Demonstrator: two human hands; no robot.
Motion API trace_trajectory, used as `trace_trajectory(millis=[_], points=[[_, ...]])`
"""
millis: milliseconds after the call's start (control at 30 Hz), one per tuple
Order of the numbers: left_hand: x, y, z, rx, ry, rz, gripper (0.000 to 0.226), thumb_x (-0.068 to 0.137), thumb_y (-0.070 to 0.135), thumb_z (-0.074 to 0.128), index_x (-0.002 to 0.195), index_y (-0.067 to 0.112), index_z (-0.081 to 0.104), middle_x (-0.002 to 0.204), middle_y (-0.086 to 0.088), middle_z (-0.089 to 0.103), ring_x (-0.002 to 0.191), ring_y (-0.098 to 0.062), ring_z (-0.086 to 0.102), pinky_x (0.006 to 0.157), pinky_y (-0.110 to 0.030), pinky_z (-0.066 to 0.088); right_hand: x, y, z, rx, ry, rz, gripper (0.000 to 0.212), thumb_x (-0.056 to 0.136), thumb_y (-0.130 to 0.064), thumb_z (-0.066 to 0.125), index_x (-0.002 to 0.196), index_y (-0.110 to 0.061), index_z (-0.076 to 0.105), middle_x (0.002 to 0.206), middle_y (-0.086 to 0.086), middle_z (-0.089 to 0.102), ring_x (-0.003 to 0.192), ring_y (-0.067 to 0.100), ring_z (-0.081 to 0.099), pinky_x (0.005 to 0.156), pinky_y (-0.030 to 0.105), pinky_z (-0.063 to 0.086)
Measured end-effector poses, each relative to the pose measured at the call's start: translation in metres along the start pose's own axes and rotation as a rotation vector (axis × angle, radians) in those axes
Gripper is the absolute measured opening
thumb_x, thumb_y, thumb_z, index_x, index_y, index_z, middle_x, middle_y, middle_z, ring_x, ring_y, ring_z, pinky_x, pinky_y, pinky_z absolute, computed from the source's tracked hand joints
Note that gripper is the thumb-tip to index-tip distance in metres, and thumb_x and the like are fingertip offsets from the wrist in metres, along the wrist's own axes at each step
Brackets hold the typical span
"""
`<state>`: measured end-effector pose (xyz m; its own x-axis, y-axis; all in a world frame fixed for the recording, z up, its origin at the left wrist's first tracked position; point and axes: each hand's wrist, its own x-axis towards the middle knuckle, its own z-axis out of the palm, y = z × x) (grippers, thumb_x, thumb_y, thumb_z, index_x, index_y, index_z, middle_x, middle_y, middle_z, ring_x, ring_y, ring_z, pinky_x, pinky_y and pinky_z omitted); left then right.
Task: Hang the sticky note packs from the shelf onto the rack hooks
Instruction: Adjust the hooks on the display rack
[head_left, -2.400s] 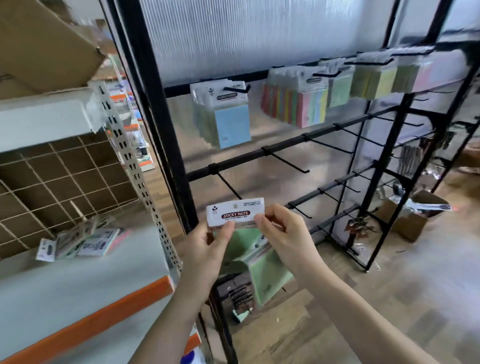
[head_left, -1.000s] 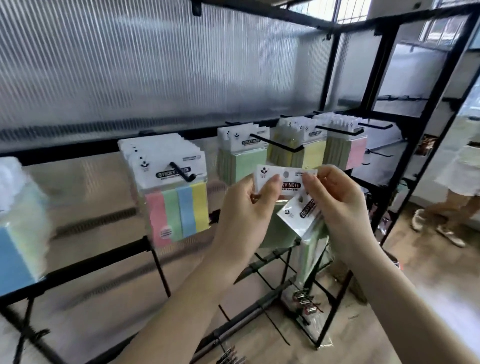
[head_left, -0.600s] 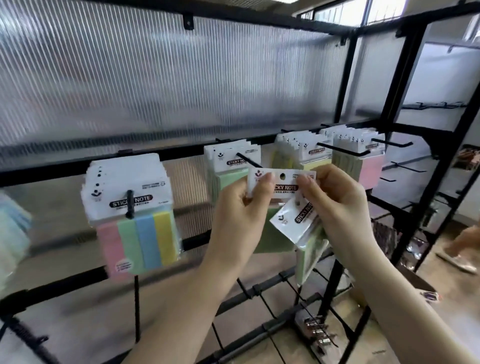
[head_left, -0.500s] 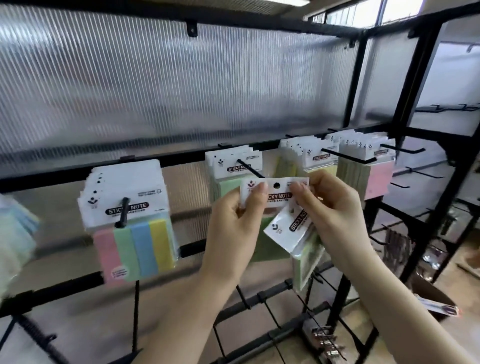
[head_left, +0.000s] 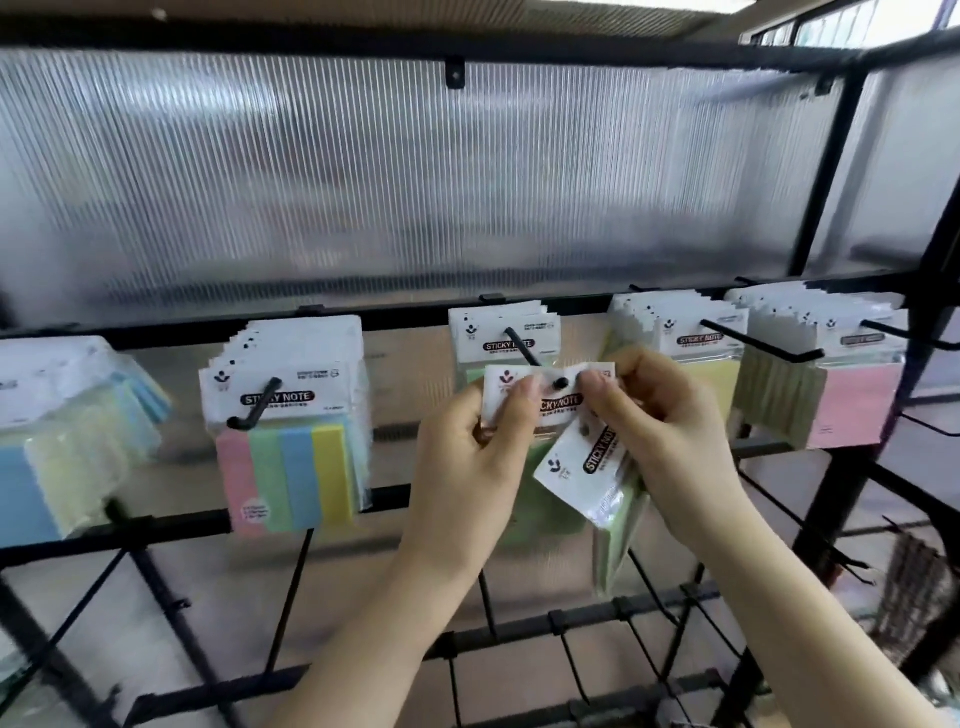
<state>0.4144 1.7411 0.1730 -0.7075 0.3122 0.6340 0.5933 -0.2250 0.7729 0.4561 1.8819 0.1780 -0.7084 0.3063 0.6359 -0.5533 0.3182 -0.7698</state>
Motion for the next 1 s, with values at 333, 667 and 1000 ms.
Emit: trace_trajectory(millis=[333,667,1000], points=[[0.012,-0.026,0.009,0.267,0.348,0.024,0.025,0.085,0.026,0.069,0.101,0.026,0.050,0.091,0.010,0.056,0.082,-0.005,0.056,0.071,-0.010,0.043,0.022,0.033,0.002,-0.254,0.145,0.011,0.028,0.080,-0.035,0.072,0.089,-0.032,0.046,0.088,-0.014,0.055,0.078,-0.012,0.051,0.069,0.005,0.039],[0.045,-0.060,0.004,0.461,0.532,-0.038,0.030,0.082,0.022,0.073,0.083,0.030,0.044,0.070,0.010,0.049,0.068,-0.009,0.051,0.059,-0.018,0.040,0.044,0.059,0.014,-0.354,0.111,0.123,0.025,0.087,-0.037,0.066,0.075,-0.018,0.053,0.067,-0.008,0.061,0.059,-0.002,0.056,0.053,0.017,0.040],[0.063,-0.070,0.004,0.551,0.482,-0.021,0.015,0.087,0.016,0.066,0.080,0.017,0.052,0.081,0.003,0.057,0.077,-0.017,0.055,0.070,-0.035,0.048,0.063,0.065,0.022,-0.437,0.100,0.197,0.026,0.090,-0.044,0.060,0.078,-0.021,0.054,0.072,-0.007,0.062,0.069,0.015,0.059,0.061,0.034,0.047]])
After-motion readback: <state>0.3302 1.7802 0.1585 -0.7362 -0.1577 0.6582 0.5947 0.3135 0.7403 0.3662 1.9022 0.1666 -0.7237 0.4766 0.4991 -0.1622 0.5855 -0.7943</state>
